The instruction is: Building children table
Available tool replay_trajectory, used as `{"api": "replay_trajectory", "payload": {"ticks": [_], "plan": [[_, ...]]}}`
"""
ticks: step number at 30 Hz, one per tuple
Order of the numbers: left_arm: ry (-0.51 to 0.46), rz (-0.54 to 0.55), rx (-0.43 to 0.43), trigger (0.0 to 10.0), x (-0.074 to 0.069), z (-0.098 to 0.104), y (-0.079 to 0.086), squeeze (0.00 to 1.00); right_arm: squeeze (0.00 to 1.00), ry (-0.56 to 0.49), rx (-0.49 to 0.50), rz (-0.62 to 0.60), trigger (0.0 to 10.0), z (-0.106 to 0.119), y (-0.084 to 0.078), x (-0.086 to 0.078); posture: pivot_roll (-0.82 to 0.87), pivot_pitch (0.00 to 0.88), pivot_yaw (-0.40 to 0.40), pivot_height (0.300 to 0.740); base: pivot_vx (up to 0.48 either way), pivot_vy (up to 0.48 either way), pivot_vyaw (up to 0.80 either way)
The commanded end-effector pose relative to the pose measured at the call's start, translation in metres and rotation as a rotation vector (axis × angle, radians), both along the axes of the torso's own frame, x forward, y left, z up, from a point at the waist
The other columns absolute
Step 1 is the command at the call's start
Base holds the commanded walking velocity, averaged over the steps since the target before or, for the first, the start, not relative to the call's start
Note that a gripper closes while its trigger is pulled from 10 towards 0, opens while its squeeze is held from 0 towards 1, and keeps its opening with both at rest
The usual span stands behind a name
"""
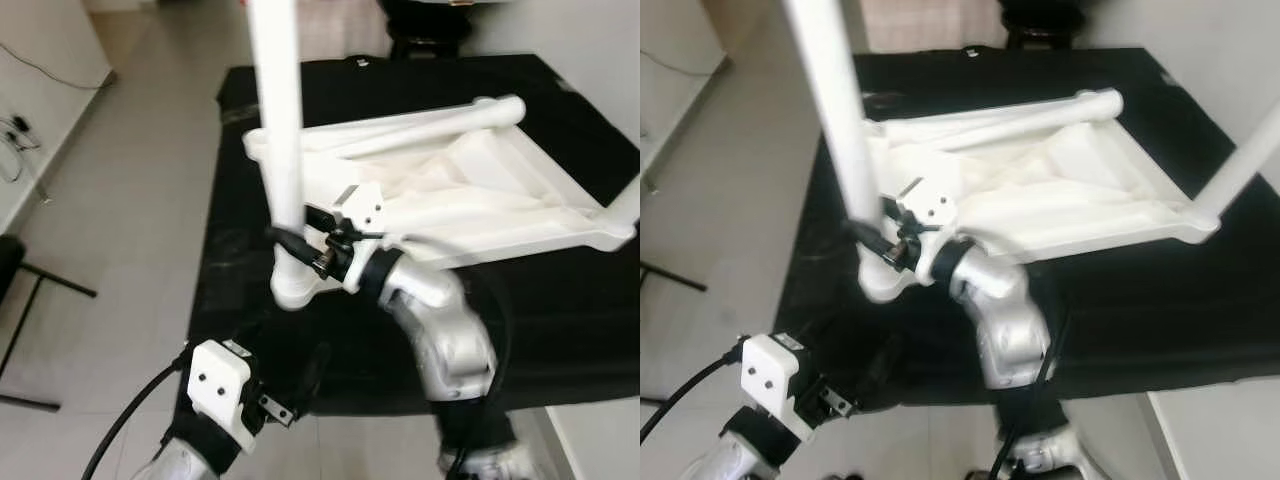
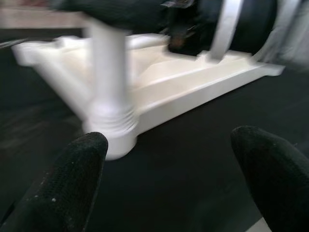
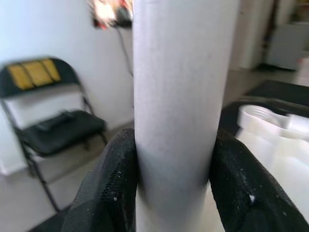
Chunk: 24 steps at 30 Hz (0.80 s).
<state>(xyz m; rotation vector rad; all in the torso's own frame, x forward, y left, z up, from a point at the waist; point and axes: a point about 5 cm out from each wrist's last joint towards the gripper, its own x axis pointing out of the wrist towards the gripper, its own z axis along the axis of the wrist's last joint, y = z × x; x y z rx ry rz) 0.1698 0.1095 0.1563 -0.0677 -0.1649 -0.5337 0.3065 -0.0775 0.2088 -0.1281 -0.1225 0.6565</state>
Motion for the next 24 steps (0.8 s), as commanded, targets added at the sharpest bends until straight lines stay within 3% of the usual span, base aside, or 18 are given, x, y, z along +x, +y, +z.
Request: {"api": "replay_trajectory", "payload": {"ticks": [1, 4, 7, 8, 10, 11, 13, 14, 15, 16, 17, 18, 19, 21, 22, 24], "plan": [[0.019, 0.0, 0.006, 10.0, 0.0, -0.004, 0.002, 0.0, 0.0, 0.168, -0.095, -0.204, 0.0, -0.04, -0.03, 0.0, -0.03, 0.226, -0.01, 0.74, 0.0, 0.0, 0.0], [0.022, -0.01, 0.005, 10.0, 0.002, -0.005, 0.002, 0.0, 0.0, 0.158, -0.073, -0.101, 0.0, -0.037, -0.018, 0.003, -0.02, 0.216, -0.011, 0.74, 0.0, 0.0, 0.0], [0.023, -0.017, 0.005, 10.0, 0.004, -0.005, 0.002, 0.0, 0.0, 0.145, -0.051, -0.098, 0.0, -0.028, -0.009, 0.009, -0.02, 0.213, -0.01, 0.74, 0.0, 0.0, 0.0], [0.021, -0.013, 0.005, 10.0, 0.005, -0.005, 0.002, 0.0, 0.0, 0.155, -0.011, -0.093, 10.0, -0.022, -0.003, 0.011, -0.02, 0.211, -0.011, 0.74, 0.0, 0.0, 0.0], [0.019, -0.009, 0.004, 10.0, 0.005, -0.005, 0.002, 0.0, 0.0, 0.158, 0.004, -0.067, 10.0, -0.02, 0.001, 0.01, -0.02, 0.209, -0.012, 0.74, 0.0, 0.0, 0.0], [0.018, -0.006, 0.003, 10.0, 0.006, -0.005, 0.002, 0.0, 1.0, 0.128, 0.028, -0.023, 10.0, -0.013, 0.004, 0.011, -0.02, 0.208, -0.013, 0.74, 0.0, 0.0, 0.0], [0.017, -0.002, 0.002, 10.0, 0.007, -0.005, 0.002, 0.0, 1.0, 0.05, 0.086, 0.158, 10.0, 0.002, 0.012, 0.011, -0.02, 0.205, -0.008, 0.74, 0.0, 0.0, 0.0], [0.017, -0.002, 0.002, 10.0, 0.007, -0.005, 0.002, 0.0, 1.0, 0.05, 0.086, 0.158, 10.0, 0.002, 0.012, 0.011, -0.02, 0.205, -0.008, 0.74, 0.0, 0.0, 0.0], [0.017, -0.002, 0.002, 10.0, 0.007, -0.005, 0.002, 0.0, 1.0, 0.035, 0.106, 0.275, 10.0, 0.011, 0.013, 0.011, -0.02, 0.204, -0.004, 0.74, 0.0, 0.0, 0.0], [0.017, -0.002, 0.002, 10.0, 0.007, -0.005, 0.002, 0.0, 1.0, 0.035, 0.106, 0.275, 10.0, 0.011, 0.013, 0.011, -0.02, 0.204, -0.004, 0.74, 0.0, 0.0, 0.0], [0.017, -0.002, 0.002, 10.0, 0.008, -0.005, 0.002, 0.0, 1.0, 0.035, 0.111, 0.382, 10.0, 0.017, 0.013, 0.01, -0.02, 0.204, -0.004, 0.74, 0.0, 0.0, 0.0], [0.017, -0.003, 0.002, 10.0, 0.008, -0.005, 0.002, 0.0, 1.0, 0.01, 0.077, 0.484, 10.0, 0.023, 0.012, 0.009, -0.02, 0.199, 0.0, 0.74, 0.0, 0.0, 0.0], [0.017, -0.005, 0.002, 10.0, 0.008, -0.005, 0.001, 0.0, 0.86, -0.016, 0.021, 0.596, 10.0, 0.028, 0.008, 0.009, -0.01, 0.199, -0.001, 0.74, 0.0, 0.0, 0.0], [0.017, -0.006, 0.002, 10.0, 0.008, -0.005, 0.001, 0.0, 0.86, -0.033, -0.02, 0.663, 10.0, 0.03, 0.006, 0.009, -0.01, 0.199, -0.001, 0.74, 0.0, 0.0, 0.0], [0.017, -0.007, 0.002, 10.0, 0.008, -0.005, 0.001, 0.0, 0.0, -0.025, -0.043, 0.711, 10.0, 0.033, 0.003, 0.012, -0.01, 0.198, -0.002, 0.74, 0.0, 0.0, 0.0], [0.017, -0.006, 0.002, 10.0, 0.008, -0.005, 0.001, 0.0, 0.0, -0.013, -0.049, 0.735, 10.0, 0.037, 0.001, 0.018, -0.01, 0.198, -0.003, 0.74, 0.0, 0.0, 0.0]]}}
